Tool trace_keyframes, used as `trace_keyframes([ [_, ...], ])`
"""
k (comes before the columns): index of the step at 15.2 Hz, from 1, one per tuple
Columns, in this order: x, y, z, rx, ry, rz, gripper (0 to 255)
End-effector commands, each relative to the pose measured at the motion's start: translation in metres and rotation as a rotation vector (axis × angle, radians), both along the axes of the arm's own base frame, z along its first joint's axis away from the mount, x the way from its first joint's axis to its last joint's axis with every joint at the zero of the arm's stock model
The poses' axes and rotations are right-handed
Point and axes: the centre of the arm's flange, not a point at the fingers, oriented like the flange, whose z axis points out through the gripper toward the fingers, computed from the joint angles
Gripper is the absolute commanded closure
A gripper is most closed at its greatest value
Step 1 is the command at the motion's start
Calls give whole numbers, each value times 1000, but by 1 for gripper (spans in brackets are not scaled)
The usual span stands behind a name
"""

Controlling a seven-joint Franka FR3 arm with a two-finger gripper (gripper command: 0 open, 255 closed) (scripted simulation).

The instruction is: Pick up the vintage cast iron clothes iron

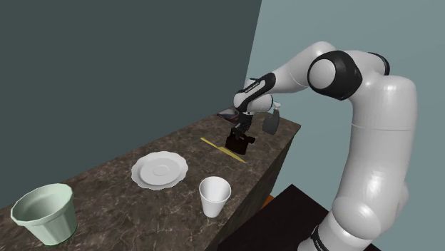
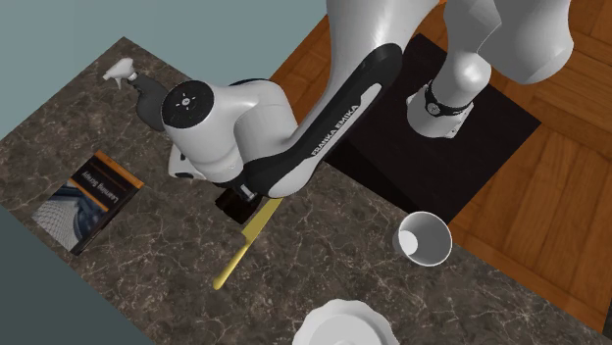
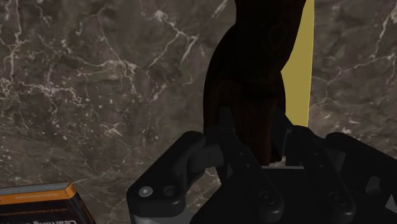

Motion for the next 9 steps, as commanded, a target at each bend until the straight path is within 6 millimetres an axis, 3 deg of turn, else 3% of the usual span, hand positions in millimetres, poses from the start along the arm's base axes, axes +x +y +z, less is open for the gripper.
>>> trace_keyframes([
  [1, 0, 0, 5, 0, 0, 0, 255],
  [9, 0, 0, 47, 0, 0, 0, 255],
])
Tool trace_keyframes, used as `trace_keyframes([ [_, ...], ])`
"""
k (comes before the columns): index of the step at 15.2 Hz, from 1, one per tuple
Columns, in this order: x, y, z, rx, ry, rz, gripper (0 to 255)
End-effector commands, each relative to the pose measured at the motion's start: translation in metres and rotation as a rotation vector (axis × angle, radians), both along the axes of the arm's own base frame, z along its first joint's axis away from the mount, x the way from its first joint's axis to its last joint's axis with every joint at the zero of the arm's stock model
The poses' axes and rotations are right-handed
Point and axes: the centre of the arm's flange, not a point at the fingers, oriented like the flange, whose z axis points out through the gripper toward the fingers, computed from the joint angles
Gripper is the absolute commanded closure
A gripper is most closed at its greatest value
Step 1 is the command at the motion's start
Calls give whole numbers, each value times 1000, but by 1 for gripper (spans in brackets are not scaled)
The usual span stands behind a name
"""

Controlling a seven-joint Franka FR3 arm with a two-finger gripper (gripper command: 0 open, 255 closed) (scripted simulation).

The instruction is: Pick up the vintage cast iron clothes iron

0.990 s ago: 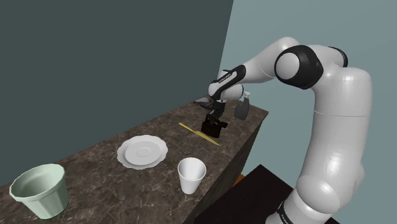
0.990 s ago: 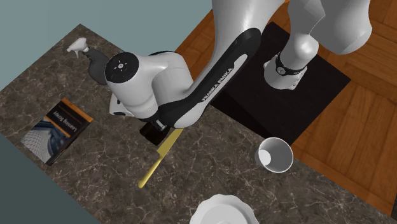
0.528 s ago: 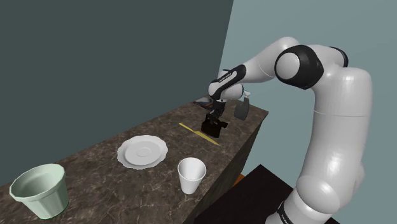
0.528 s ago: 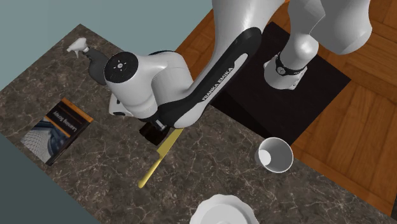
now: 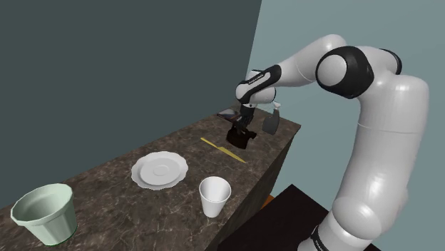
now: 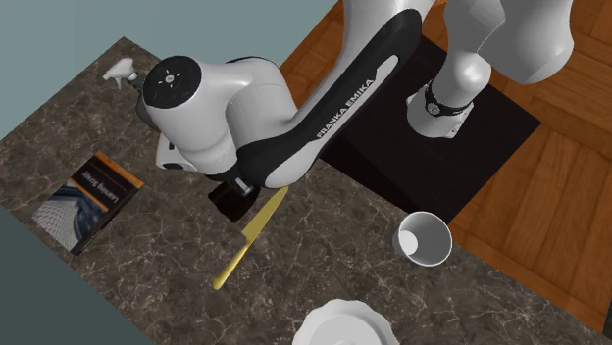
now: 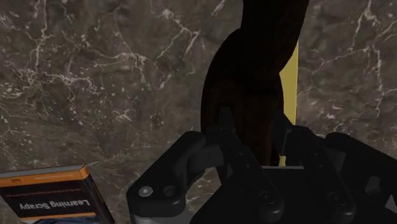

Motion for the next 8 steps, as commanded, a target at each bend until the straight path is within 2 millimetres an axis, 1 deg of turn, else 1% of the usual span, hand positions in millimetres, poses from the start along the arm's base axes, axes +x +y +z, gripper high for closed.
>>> trace_keyframes([
  [1, 1, 1, 11, 0, -1, 0, 255],
  [6, 1, 1, 37, 0, -1, 0, 255],
  [8, 1, 1, 38, 0, -1, 0, 255],
])
